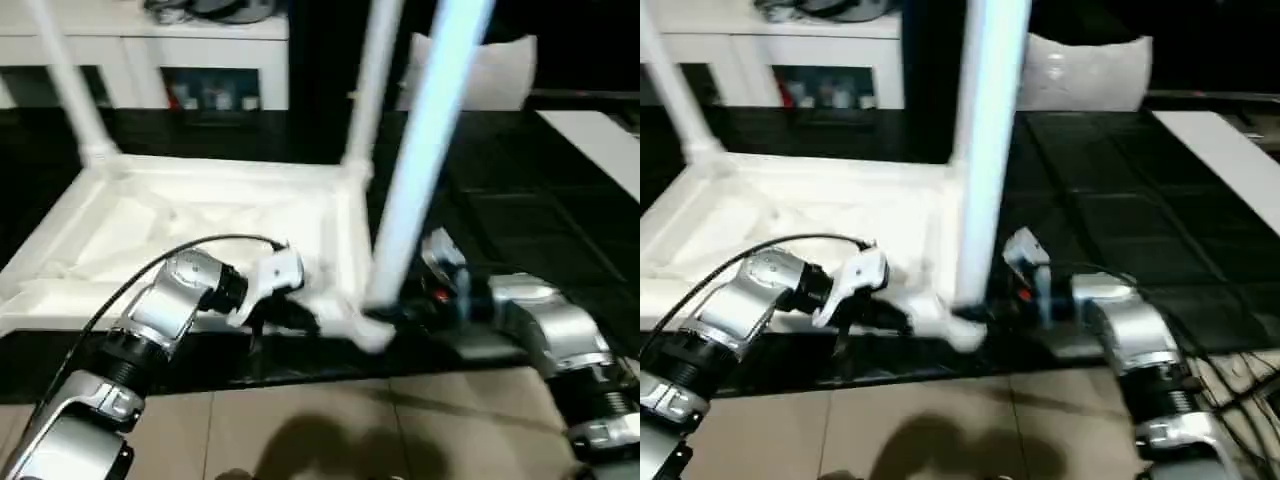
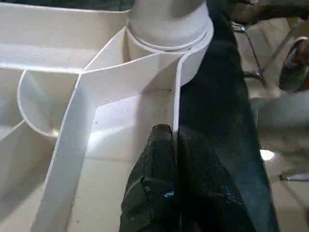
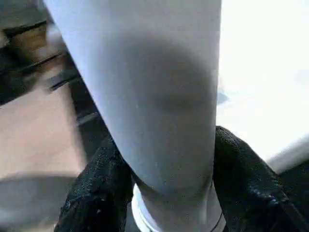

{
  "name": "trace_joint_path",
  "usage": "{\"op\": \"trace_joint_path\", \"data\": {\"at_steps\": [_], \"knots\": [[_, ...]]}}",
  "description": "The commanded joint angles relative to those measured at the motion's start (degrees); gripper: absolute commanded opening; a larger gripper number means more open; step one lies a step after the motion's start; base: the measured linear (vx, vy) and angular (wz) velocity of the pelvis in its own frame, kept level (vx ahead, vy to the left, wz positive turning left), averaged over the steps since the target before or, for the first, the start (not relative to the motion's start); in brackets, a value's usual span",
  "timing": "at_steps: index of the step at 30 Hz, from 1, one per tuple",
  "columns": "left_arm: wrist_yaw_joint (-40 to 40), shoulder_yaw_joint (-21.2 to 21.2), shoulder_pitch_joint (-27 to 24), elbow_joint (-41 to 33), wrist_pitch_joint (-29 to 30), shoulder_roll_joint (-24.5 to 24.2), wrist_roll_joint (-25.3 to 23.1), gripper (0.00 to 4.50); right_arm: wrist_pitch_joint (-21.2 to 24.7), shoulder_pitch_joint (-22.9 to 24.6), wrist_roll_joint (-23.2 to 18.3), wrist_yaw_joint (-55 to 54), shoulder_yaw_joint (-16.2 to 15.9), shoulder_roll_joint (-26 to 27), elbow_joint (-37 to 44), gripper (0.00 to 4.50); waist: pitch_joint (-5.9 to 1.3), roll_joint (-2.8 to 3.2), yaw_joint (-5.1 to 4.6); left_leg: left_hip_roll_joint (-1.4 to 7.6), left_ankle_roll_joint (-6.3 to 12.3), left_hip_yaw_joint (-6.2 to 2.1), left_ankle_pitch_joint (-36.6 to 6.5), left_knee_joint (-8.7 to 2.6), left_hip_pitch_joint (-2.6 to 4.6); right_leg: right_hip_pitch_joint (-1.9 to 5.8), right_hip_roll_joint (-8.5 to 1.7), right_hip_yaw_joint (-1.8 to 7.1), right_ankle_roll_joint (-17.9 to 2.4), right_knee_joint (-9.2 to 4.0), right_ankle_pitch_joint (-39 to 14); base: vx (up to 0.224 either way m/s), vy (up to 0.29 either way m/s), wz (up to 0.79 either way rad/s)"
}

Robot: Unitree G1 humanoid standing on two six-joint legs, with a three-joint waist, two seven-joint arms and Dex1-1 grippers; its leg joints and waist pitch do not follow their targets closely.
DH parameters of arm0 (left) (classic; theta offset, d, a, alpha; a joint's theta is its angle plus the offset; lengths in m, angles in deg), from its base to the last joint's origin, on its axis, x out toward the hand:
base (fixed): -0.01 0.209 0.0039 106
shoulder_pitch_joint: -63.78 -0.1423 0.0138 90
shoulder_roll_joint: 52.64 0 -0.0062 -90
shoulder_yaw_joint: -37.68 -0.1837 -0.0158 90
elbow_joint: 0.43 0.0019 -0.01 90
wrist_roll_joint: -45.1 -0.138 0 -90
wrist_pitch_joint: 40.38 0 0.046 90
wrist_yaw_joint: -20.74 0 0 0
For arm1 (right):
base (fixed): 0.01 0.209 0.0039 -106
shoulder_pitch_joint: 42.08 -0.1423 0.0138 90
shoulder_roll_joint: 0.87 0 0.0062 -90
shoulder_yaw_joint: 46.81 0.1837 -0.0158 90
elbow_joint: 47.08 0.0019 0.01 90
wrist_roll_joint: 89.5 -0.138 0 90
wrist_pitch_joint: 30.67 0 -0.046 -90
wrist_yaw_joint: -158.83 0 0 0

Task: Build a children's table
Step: Rotate leg to tighten

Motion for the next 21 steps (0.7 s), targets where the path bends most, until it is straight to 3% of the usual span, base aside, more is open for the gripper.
{"op": "trace_joint_path", "data": {"at_steps": [1, 3, 4, 6, 8, 9, 10, 12, 13, 14, 16, 21], "knots": [[6.1, 0.7, 3.3, -1.5, 2.3, 6.3, 1.7, 0.00, 3.2, -2.2, -0.8, -8.6, 0.0, 6.3, 0.1, 2.04, -3.90, -0.66, -0.44, 0.08, -0.37, -0.07, -17.4, -4.21, 0.34, 3.16, -2.13, 1.01, -4.4, -5.34, -33.3, 0.000, 0.000, 0.00], [9.4, 1.6, 4.2, -0.5, 3.5, 7.9, 1.3, 0.00, 3.7, -2.5, -0.1, -12.1, 0.4, 8.1, 0.0, 2.04, -4.02, -0.78, -1.09, 0.02, -0.25, -0.17, -17.1, -4.25, 0.06, 3.41, -2.02, 0.90, -4.7, -5.21, -32.4, 0.000, 0.000, 0.00], [13.3, 2.6, 5.2, 0.4, 4.7, 9.7, 0.9, 0.00, 4.4, -3.0, 0.7, -17.1, 1.3, 10.4, -0.2, 2.04, -3.86, -0.70, -1.56, -0.15, -0.08, -0.01, -17.3, -4.12, 0.23, 2.99, -1.85, 0.90, -4.8, -5.48, -32.5, 0.000, 0.000, 0.00], [22.0, 4.9, 7.1, 2.7, 6.1, 13.6, -0.2, 0.00, 4.9, -4.6, 2.6, -28.8, 3.7, 15.4, -2.1, 2.04, -4.15, -0.77, -1.92, -0.29, -0.24, -0.07, -16.3, -3.94, 0.06, 3.27, -1.93, 0.79, -4.7, -5.36, -32.3, 0.000, 0.000, 0.00], [25.7, 6.0, 7.7, 3.5, 6.4, 15.2, -0.5, 0.00, 4.2, -5.0, 3.4, -32.8, 4.4, 17.3, -2.9, 2.04, -4.31, -0.72, -2.13, -0.28, -0.17, 0.02, -15.8, -3.90, 0.29, 3.03, -1.88, 0.85, -5.1, -5.47, -31.0, 0.000, 0.000, 0.00], [26.6, 6.3, 7.8, 3.6, 6.6, 15.7, -0.4, 0.00, 3.8, -5.0, 3.8, -33.9, 4.5, 17.7, -3.0, 2.04, -4.38, -0.74, -2.08, -0.29, 0.15, 0.02, -15.4, -3.93, 0.24, 3.17, -1.90, 0.88, -5.4, -5.36, -30.0, 0.000, 0.000, 0.00], [28.4, 6.4, 8.0, 4.0, 6.2, 16.6, -1.1, 0.00, 2.1, -5.0, 4.7, -37.2, 5.2, 19.1, -3.5, 2.04, -4.61, -0.60, -1.93, -0.07, 1.28, 0.25, -13.3, -3.99, 0.10, 3.31, -1.77, 1.21, -7.0, -4.86, -24.2, 0.000, 0.000, 0.00], [28.7, 6.2, 8.0, 4.2, 5.9, 16.9, -1.5, 0.00, 1.5, -5.0, 4.7, -38.7, 5.9, 19.9, -3.7, 2.04, -4.95, -0.67, -1.86, -0.04, 2.30, 0.46, -10.4, -3.81, -0.14, 3.59, -1.64, 1.45, -9.2, -4.01, -17.4, 0.000, 0.000, 0.00], [28.7, 5.8, 7.8, 4.1, 5.6, 16.9, -1.9, 0.00, 1.8, -5.0, 3.8, -39.6, 7.0, 20.8, -3.9, 2.37, -5.05, -0.61, -1.73, -0.03, 3.18, 0.46, -8.1, -3.75, -0.40, 3.93, -1.69, 1.51, -10.6, -3.45, -13.4, 0.000, 0.000, 0.00], [28.2, 5.5, 7.6, 3.9, 5.4, 16.6, -2.1, 0.00, 1.3, -5.0, 3.9, -39.6, 7.0, 20.7, -3.8, 2.70, -5.08, -0.55, -1.65, -0.03, 3.68, 0.55, -7.4, -3.70, -0.32, 3.91, -1.65, 1.54, -11.1, -3.33, -12.0, 0.000, 0.000, 0.00], [27.9, 5.1, 7.4, 3.7, 5.2, 16.2, -2.5, 0.00, 0.5, -4.9, 4.8, -39.6, 6.8, 20.7, -3.6, 2.73, -4.93, -0.35, -1.32, 0.12, 4.58, 0.61, -6.8, -3.69, -0.10, 3.92, -1.66, 1.63, -12.5, -3.13, -9.6, 0.000, 0.000, 0.00], [27.0, 4.4, 6.3, 3.1, 4.3, 14.9, -2.9, 0.00, -2.2, -4.8, 5.4, -39.6, 7.1, 19.8, -3.4, 3.18, -4.67, -0.30, -1.31, 0.18, 3.81, 0.58, -9.3, -3.91, 0.02, 4.07, -1.80, 1.63, -12.3, -3.40, -12.4, 0.000, 0.000, 0.00]]}}
